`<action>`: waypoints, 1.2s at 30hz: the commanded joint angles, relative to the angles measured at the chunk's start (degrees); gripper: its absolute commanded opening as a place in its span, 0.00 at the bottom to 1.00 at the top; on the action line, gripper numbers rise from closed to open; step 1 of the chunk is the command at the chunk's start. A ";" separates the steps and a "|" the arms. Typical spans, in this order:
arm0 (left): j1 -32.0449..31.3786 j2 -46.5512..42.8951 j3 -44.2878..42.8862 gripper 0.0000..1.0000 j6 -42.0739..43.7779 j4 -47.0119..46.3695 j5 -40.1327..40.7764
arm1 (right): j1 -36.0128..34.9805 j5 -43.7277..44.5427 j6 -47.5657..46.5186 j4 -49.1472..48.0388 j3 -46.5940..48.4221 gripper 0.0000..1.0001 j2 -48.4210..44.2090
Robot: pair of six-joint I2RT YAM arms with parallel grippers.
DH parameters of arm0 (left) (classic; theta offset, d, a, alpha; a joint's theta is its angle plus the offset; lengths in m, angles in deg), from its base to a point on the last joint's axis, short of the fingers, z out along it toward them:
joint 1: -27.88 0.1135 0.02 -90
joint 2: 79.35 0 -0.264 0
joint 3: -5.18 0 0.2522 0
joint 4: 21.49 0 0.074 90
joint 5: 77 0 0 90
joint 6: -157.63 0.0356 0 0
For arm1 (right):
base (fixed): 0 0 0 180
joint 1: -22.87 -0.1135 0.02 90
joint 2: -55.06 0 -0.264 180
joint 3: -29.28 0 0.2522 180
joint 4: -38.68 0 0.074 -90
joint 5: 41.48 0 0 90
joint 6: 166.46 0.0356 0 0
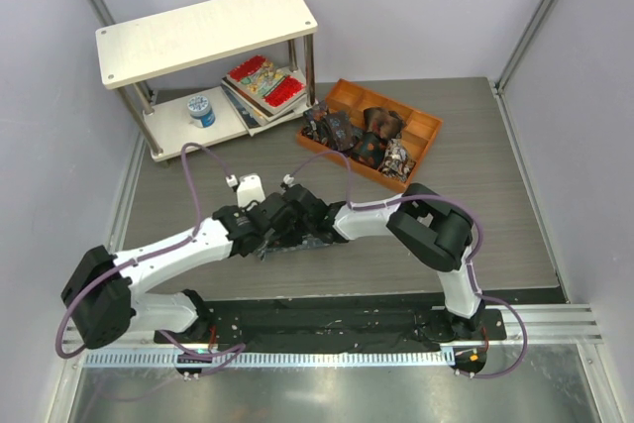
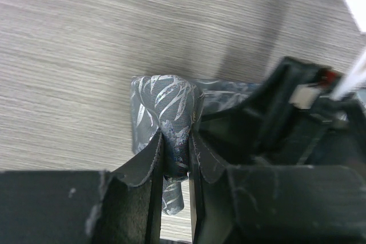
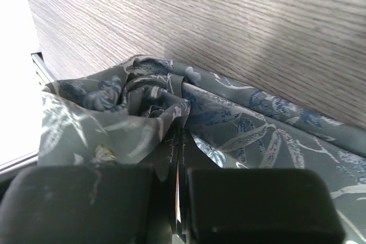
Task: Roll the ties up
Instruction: Roll the tie at the center of the board.
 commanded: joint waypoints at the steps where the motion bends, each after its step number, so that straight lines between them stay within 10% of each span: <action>1: -1.90 3.91 -4.52 0.00 -2.40 1.45 1.84 | -0.01 -1.99 0.07 -4.54 1.59 0.01 -0.28; 25: -4.89 21.49 -11.12 0.01 -2.32 0.49 4.57 | 6.93 -0.85 2.18 0.19 -13.34 0.01 -15.55; 36: -5.94 22.02 -17.00 0.67 2.25 1.81 3.33 | 7.20 2.49 1.83 4.84 -19.60 0.04 -25.67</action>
